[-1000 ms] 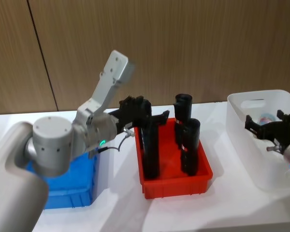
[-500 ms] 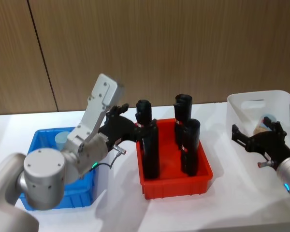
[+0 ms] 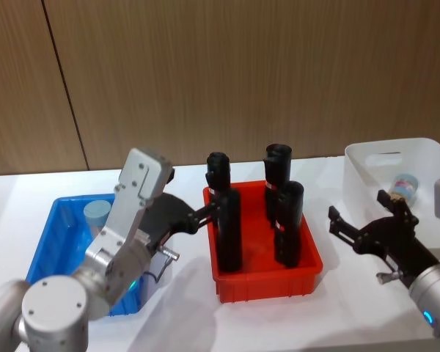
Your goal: Pick the cotton swabs from the blue box and place them into the white box.
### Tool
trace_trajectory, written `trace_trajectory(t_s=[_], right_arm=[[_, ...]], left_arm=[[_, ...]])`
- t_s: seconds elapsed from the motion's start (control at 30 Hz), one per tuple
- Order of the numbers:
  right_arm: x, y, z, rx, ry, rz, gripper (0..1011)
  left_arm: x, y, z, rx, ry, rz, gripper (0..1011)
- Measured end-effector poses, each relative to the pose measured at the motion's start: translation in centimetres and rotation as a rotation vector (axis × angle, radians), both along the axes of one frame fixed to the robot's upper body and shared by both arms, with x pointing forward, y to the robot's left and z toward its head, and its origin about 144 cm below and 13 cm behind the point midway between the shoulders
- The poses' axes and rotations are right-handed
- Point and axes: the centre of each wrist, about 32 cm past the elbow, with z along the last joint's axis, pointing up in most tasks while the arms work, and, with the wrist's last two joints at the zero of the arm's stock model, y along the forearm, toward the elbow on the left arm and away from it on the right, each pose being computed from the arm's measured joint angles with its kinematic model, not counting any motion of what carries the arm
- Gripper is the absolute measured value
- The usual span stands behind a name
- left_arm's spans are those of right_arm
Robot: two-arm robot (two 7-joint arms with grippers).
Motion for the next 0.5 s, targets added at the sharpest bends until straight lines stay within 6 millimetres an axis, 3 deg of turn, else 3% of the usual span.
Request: trace_trajectory(t_s=[0.27,0.5], right_arm=[[-1.8,0.8,0.2,0.016,-0.018,0.042,1002],[-2.0,1.0,0.2,0.018,-0.02,0.048,1001]], left_arm=[[-2.4,0.2,-1.3,-0.019,-0.057,0.045,1004],[-3.7,0.3,-1.8,-0.032,-0.085,0.065,1004]])
